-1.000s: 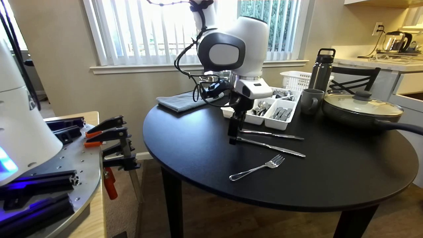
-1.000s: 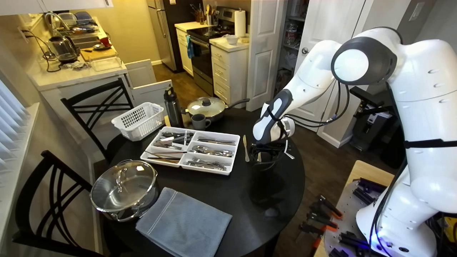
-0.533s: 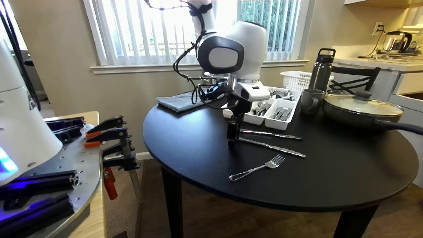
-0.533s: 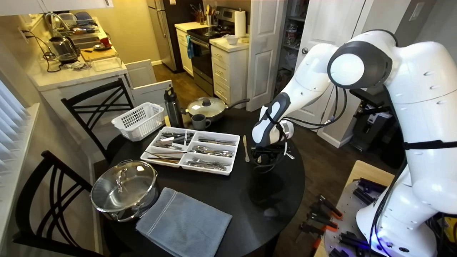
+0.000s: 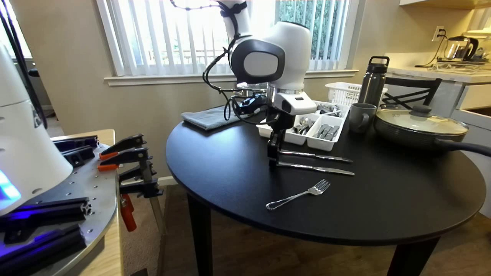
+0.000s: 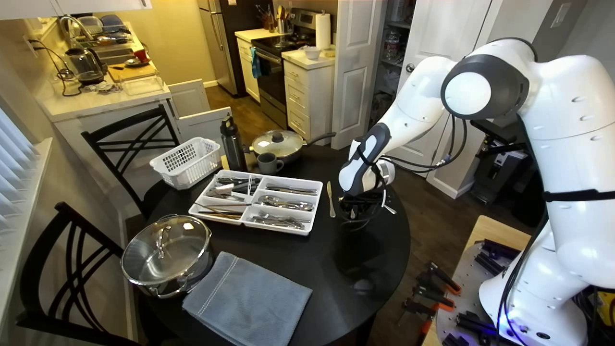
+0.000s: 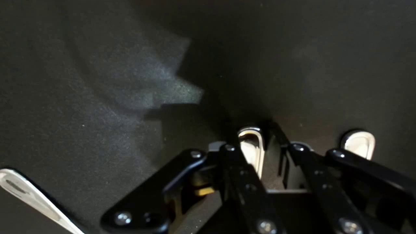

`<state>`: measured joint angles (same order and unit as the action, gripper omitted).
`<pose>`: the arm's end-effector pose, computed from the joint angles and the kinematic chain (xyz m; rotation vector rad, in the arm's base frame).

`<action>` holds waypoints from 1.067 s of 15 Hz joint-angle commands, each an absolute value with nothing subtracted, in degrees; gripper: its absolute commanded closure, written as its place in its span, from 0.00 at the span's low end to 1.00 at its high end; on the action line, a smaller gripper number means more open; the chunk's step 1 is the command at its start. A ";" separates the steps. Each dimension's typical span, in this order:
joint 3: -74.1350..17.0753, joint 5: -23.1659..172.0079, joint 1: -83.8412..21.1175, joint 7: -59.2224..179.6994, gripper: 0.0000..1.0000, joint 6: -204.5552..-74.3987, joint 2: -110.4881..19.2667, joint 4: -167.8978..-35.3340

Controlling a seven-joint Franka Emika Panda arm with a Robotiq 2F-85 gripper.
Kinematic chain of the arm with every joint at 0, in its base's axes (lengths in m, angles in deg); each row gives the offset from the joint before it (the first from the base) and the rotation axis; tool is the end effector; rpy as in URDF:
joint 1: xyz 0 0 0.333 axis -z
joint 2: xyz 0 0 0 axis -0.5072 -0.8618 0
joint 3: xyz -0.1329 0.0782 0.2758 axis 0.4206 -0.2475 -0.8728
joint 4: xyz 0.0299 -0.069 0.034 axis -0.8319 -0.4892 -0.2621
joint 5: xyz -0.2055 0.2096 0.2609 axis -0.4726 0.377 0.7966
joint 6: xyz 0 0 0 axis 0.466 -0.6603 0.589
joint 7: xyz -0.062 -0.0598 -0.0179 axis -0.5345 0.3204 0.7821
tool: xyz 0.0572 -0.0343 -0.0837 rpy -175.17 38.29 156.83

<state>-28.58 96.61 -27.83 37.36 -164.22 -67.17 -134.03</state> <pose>0.5253 -0.0782 0.0772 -2.7778 1.3399 0.0998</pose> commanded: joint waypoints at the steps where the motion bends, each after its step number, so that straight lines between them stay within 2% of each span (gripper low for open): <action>1: -27.31 96.97 -29.26 36.58 0.47 -163.09 -67.18 -133.98; 8: -25.97 96.49 -30.78 35.95 0.05 -163.36 -67.25 -134.11; 9: -25.47 96.24 -31.03 35.92 0.01 -163.70 -67.29 -134.01; 15: -22.28 95.04 -32.91 35.31 0.00 -164.00 -68.22 -132.60; 16: -21.94 94.80 -33.13 35.25 0.20 -163.78 -68.64 -132.16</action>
<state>-23.44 96.24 -31.87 37.19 -164.25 -67.74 -133.08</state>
